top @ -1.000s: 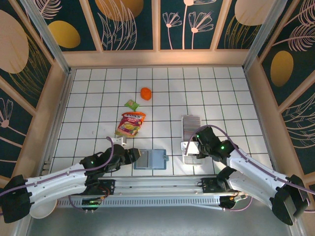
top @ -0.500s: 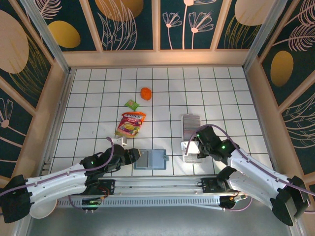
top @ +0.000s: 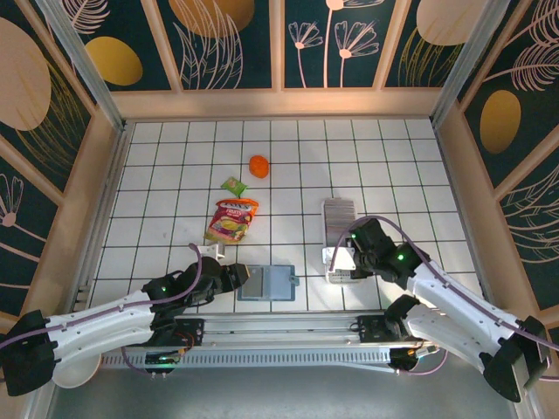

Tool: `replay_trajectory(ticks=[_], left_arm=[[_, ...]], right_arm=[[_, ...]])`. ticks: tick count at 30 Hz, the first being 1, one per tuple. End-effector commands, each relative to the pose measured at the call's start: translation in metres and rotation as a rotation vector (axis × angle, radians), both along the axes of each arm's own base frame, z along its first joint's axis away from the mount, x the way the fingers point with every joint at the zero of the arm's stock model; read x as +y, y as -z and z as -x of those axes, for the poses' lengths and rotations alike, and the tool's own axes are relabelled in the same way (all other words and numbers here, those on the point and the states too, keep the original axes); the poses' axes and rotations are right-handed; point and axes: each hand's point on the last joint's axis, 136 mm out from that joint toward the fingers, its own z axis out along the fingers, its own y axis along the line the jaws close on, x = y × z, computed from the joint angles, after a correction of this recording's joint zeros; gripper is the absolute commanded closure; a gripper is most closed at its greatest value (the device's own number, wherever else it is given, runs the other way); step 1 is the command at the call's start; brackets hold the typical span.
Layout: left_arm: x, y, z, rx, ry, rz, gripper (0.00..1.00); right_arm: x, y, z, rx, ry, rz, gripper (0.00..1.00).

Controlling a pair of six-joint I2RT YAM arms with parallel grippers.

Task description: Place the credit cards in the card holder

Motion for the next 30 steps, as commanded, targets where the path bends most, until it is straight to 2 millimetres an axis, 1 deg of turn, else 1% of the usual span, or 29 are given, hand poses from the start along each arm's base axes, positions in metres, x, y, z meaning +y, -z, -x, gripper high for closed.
replay_trajectory(ticks=[1, 4, 10, 16, 18, 21, 23, 25, 28, 29, 30], left_arm=[[0.001, 0.004, 0.001, 0.008, -0.005, 0.001, 0.58], [0.002, 0.004, 0.001, 0.008, -0.006, 0.000, 0.58], [0.001, 0.004, 0.001, 0.009, -0.005, 0.001, 0.58], [0.002, 0.005, 0.002, 0.015, -0.007, 0.003, 0.59], [0.002, 0.005, 0.002, 0.014, -0.007, 0.005, 0.59], [0.002, 0.005, 0.002, 0.017, -0.007, 0.008, 0.59], [0.002, 0.006, 0.003, 0.019, -0.004, 0.006, 0.59], [0.002, 0.006, 0.003, 0.022, -0.005, 0.007, 0.60], [0.002, 0.007, 0.003, 0.022, -0.007, 0.006, 0.60], [0.002, 0.007, 0.004, 0.022, -0.005, 0.005, 0.60], [0.002, 0.007, 0.003, 0.023, -0.006, 0.004, 0.60]], right_arm=[[0.003, -0.019, -0.003, -0.035, -0.009, -0.025, 1.00], [0.002, -0.022, -0.003, -0.046, -0.004, -0.033, 1.00], [0.001, -0.017, -0.001, -0.031, 0.002, -0.032, 1.00], [-0.005, -0.014, 0.006, 0.009, 0.013, -0.007, 1.00], [-0.002, -0.011, 0.011, 0.035, 0.002, -0.023, 1.00], [-0.004, -0.008, 0.011, 0.041, 0.009, -0.023, 1.00], [-0.005, -0.005, 0.008, 0.026, 0.018, -0.021, 0.93], [-0.005, -0.001, 0.004, 0.000, 0.015, -0.020, 0.93], [-0.006, 0.004, -0.010, -0.070, 0.031, -0.007, 0.92], [-0.005, 0.005, -0.013, -0.086, 0.031, -0.010, 0.90], [-0.004, 0.005, -0.016, -0.102, 0.034, -0.015, 0.85]])
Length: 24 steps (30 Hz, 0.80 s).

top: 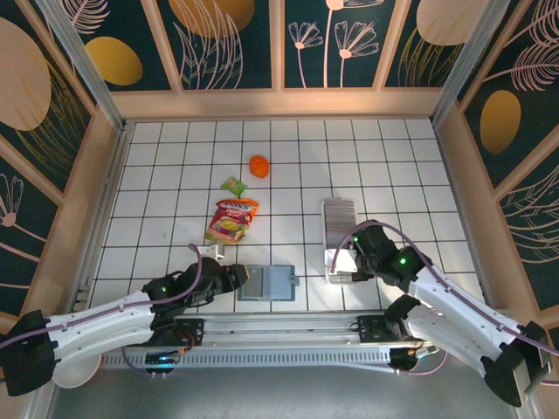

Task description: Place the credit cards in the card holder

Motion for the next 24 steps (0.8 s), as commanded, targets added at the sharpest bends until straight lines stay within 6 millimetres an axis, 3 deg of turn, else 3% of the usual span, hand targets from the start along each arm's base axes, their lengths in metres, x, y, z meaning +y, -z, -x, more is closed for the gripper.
replay_trajectory(ticks=[1, 8, 12, 16, 20, 24], left_arm=[[0.002, 0.005, 0.003, 0.015, -0.002, 0.005, 0.60], [0.003, 0.005, 0.003, 0.013, -0.007, 0.013, 0.60], [0.004, 0.006, 0.003, 0.013, -0.011, 0.014, 0.61], [0.004, 0.007, 0.003, 0.013, -0.011, 0.014, 0.61], [0.005, 0.008, 0.003, 0.012, -0.013, 0.013, 0.62], [0.004, 0.008, 0.003, 0.011, -0.011, 0.016, 0.64]], right_arm=[[0.001, -0.002, -0.021, -0.100, 0.023, -0.009, 0.80], [0.002, -0.007, -0.032, -0.145, 0.032, -0.004, 0.42], [0.002, -0.004, -0.035, -0.168, 0.033, 0.001, 0.28], [0.001, 0.000, -0.042, -0.204, 0.031, 0.020, 0.22], [0.003, 0.004, -0.044, -0.203, 0.024, 0.024, 0.02], [0.006, 0.006, -0.051, -0.234, 0.025, 0.016, 0.01]])
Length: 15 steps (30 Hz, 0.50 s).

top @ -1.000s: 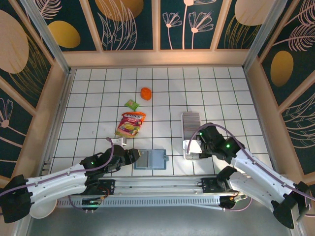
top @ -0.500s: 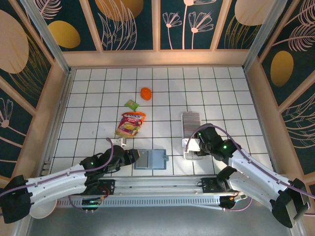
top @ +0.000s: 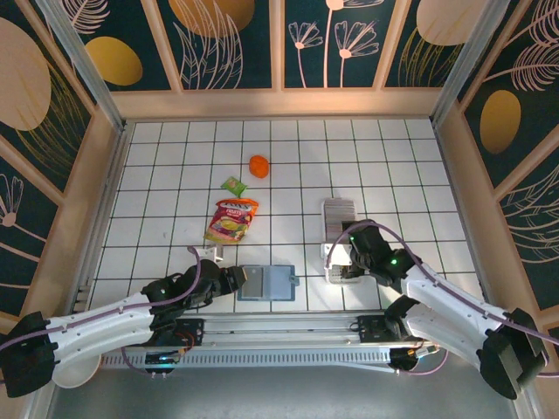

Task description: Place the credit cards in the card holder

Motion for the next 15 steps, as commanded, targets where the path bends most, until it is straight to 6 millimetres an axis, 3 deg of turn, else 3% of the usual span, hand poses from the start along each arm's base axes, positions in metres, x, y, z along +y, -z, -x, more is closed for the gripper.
replay_trajectory(ticks=[1, 15], left_arm=[[-0.001, 0.000, 0.000, 0.001, -0.006, 0.019, 0.64], [0.000, 0.002, 0.000, 0.003, -0.008, 0.020, 0.64]], right_arm=[[0.003, -0.003, -0.011, -0.056, 0.004, -0.009, 0.01], [0.008, 0.008, -0.009, -0.003, -0.035, 0.018, 0.08]])
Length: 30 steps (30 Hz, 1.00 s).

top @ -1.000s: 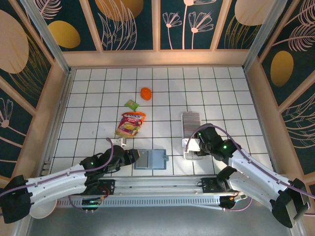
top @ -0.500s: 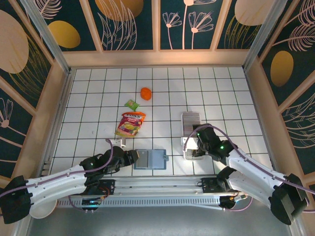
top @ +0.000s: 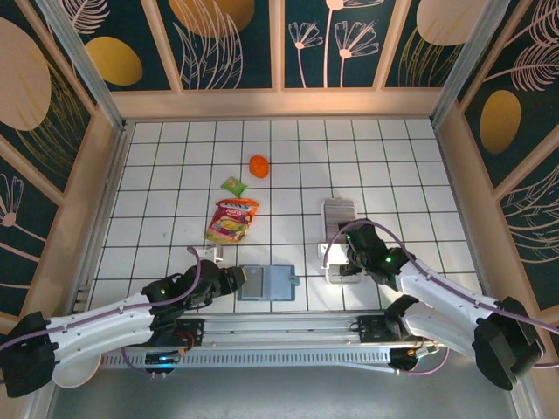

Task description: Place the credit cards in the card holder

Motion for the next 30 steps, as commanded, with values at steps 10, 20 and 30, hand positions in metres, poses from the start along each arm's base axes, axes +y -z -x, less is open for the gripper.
replay_trajectory(ticks=[10, 20, 30], left_arm=[[-0.001, 0.001, 0.001, 0.002, -0.002, 0.019, 0.65], [-0.001, 0.000, 0.001, 0.004, -0.002, 0.021, 0.67], [-0.002, -0.001, 0.001, 0.004, -0.002, 0.025, 0.70]], right_arm=[[0.004, -0.014, -0.010, -0.030, -0.021, 0.025, 0.24], [0.001, -0.024, -0.005, -0.017, -0.031, 0.031, 0.39], [-0.001, -0.025, 0.000, -0.009, -0.036, 0.031, 0.53]])
